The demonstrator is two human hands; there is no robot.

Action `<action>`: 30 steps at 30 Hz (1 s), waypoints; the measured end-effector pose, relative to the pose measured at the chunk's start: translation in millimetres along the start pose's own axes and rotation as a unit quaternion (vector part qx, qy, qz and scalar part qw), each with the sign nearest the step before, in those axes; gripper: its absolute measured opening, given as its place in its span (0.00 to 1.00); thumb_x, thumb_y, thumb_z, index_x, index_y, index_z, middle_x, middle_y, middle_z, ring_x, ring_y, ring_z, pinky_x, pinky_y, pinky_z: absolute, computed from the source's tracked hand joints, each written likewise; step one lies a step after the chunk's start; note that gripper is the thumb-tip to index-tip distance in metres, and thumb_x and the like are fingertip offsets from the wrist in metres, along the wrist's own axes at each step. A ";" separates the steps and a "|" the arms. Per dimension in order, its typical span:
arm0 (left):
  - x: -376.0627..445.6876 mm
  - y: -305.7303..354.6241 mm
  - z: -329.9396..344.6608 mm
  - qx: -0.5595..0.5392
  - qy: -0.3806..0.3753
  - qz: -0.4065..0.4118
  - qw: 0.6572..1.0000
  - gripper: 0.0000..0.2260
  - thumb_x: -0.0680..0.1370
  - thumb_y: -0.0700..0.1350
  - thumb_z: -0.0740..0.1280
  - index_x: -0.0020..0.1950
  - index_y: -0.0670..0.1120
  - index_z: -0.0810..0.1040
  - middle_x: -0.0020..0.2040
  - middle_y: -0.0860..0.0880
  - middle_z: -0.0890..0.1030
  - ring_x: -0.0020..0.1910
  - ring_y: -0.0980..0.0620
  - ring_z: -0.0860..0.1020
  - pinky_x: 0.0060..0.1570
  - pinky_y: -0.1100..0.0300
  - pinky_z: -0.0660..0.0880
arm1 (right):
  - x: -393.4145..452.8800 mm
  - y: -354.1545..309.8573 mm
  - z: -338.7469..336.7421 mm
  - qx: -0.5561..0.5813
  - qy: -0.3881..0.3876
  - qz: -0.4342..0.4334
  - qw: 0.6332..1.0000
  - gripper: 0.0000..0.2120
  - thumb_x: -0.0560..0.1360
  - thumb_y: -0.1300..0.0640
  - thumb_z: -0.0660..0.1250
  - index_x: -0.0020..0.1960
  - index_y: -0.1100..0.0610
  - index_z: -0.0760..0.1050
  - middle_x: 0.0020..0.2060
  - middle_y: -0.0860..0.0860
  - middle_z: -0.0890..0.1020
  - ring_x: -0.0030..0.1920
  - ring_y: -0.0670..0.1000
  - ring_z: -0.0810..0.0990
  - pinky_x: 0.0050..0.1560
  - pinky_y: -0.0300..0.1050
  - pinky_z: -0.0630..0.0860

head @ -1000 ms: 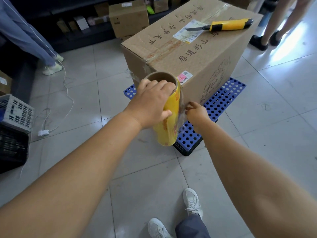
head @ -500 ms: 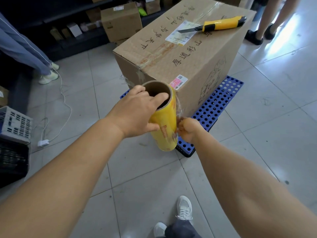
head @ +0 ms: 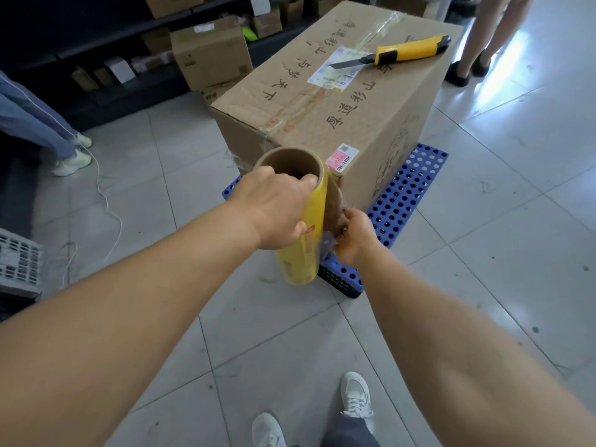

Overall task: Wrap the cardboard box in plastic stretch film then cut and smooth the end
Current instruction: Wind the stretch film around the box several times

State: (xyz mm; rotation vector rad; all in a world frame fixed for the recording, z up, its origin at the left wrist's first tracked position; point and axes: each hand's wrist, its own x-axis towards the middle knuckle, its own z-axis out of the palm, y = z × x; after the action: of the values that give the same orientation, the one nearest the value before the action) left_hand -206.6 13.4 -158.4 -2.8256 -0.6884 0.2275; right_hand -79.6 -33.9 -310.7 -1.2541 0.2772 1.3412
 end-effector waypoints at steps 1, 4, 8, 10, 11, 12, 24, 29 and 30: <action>1.6 0.2 0.5 0.003 -0.001 0.001 1.000 0.19 0.75 0.55 0.63 0.60 0.46 0.66 0.53 0.46 0.80 0.52 0.41 0.76 0.42 0.56 0.62 | 1.2 1.9 -1.0 -0.011 0.006 -0.008 1.000 0.16 0.80 0.50 0.55 0.41 0.57 0.75 0.35 0.53 0.79 0.35 0.51 0.76 0.34 0.42 0.70; 5.2 -2.2 2.5 0.013 0.000 0.006 1.000 0.19 0.75 0.53 0.64 0.61 0.46 0.66 0.54 0.46 0.79 0.54 0.41 0.75 0.43 0.56 0.60 | 0.2 8.0 -4.2 -0.037 -0.007 -0.042 0.998 0.16 0.81 0.51 0.55 0.40 0.56 0.73 0.26 0.50 0.78 0.29 0.48 0.77 0.32 0.43 0.70; 5.2 -13.5 5.2 0.007 0.010 0.002 1.000 0.19 0.75 0.53 0.64 0.62 0.46 0.65 0.54 0.45 0.79 0.54 0.41 0.75 0.44 0.56 0.59 | -8.3 14.0 0.6 -0.069 -0.007 -0.113 0.991 0.10 0.74 0.51 0.64 0.52 0.55 0.72 0.40 0.49 0.77 0.43 0.49 0.75 0.38 0.43 0.68; 5.3 -14.6 7.0 0.010 0.020 0.008 1.000 0.19 0.75 0.54 0.65 0.61 0.46 0.65 0.54 0.45 0.79 0.53 0.41 0.75 0.44 0.56 0.59 | -9.8 18.8 2.9 -0.090 -0.015 -0.167 0.982 0.25 0.68 0.49 0.70 0.62 0.54 0.68 0.54 0.51 0.74 0.56 0.53 0.73 0.48 0.47 0.71; 5.9 -15.0 8.2 0.008 0.022 0.011 1.000 0.19 0.75 0.54 0.65 0.60 0.46 0.65 0.54 0.45 0.79 0.52 0.41 0.75 0.43 0.56 0.59 | -11.6 21.0 3.9 -0.089 -0.013 -0.181 0.979 0.33 0.69 0.49 0.72 0.70 0.52 0.64 0.61 0.52 0.72 0.62 0.54 0.71 0.55 0.50 0.71; 5.8 -15.2 8.9 0.001 0.024 0.012 1.000 0.19 0.75 0.54 0.65 0.60 0.46 0.65 0.54 0.45 0.79 0.52 0.41 0.75 0.43 0.56 0.60 | -13.6 22.3 5.5 -0.088 -0.009 -0.195 0.977 0.38 0.70 0.49 0.72 0.75 0.52 0.58 0.66 0.52 0.69 0.66 0.54 0.70 0.61 0.52 0.70; -11.2 -54.1 17.7 0.034 0.025 0.183 0.982 0.17 0.74 0.61 0.61 0.51 0.49 0.71 0.46 0.51 0.80 0.50 0.48 0.77 0.64 0.56 0.61 | -12.6 17.7 34.5 -0.144 0.171 -0.267 0.937 0.33 0.70 0.37 0.68 0.68 0.55 0.69 0.57 0.48 0.78 0.57 0.50 0.77 0.56 0.46 0.74; -10.4 -66.8 17.4 0.012 -0.020 0.113 0.993 0.17 0.74 0.62 0.61 0.46 0.48 0.70 0.44 0.49 0.78 0.51 0.45 0.74 0.46 0.57 0.66 | -16.4 20.0 40.2 -0.124 0.170 -0.272 0.939 0.37 0.62 0.30 0.69 0.61 0.55 0.75 0.52 0.51 0.81 0.52 0.51 0.79 0.54 0.48 0.77; -11.2 -68.0 19.2 -0.001 -0.033 0.099 0.995 0.16 0.74 0.61 0.62 0.44 0.48 0.68 0.43 0.48 0.76 0.51 0.44 0.74 0.45 0.56 0.67 | -14.9 20.0 39.2 -0.125 0.172 -0.272 0.939 0.37 0.62 0.31 0.69 0.60 0.56 0.76 0.51 0.51 0.81 0.51 0.51 0.79 0.53 0.48 0.77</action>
State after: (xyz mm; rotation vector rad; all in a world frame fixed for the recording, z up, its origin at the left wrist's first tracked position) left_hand -249.8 70.4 -158.7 -2.8999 -0.4205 0.3537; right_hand -119.5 -16.5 -294.3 -1.6353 -0.0100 0.6915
